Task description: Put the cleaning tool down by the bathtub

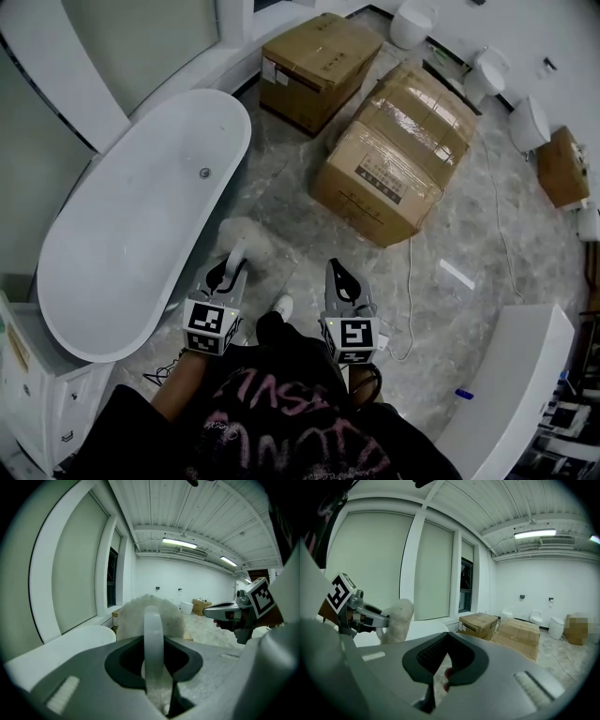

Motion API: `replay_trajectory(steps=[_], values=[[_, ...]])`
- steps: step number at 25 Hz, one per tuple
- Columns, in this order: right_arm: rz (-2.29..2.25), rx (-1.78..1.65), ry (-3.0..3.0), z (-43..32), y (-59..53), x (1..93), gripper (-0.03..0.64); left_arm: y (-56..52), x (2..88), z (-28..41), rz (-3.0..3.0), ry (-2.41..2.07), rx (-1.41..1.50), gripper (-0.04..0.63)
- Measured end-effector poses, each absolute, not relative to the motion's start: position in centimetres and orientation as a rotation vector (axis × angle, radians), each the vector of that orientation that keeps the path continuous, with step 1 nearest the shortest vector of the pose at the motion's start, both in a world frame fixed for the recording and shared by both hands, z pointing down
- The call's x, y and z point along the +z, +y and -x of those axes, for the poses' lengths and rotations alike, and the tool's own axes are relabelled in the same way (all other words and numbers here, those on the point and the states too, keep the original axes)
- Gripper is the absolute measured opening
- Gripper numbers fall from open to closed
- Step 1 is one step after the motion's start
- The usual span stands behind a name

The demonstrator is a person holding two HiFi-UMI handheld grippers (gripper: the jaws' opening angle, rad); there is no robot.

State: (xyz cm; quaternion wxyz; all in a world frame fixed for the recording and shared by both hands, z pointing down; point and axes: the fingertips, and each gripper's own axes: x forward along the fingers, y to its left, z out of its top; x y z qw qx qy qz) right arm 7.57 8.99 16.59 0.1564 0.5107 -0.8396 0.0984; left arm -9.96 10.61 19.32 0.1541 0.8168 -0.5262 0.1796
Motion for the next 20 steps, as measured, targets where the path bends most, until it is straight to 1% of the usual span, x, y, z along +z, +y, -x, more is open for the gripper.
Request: replay_trajectory(steps=[11,14,20], values=[[-1.454,0.251,-2.422,-11.2,3.0,18.3,0.021,4.8,19.7,7.1,-2.333,-1.522,0.598,0.089],[-1.487,0.266,-2.456,-12.0,2.2,18.0,0.021,4.1,19.5,6.1,-2.348,-1.517,0.638,0.089],[-1.517,0.322,-2.462,-13.0,2.0,18.4,0.021,2.5,18.3,3.7,-2.412,-1.495,0.624,0.089]])
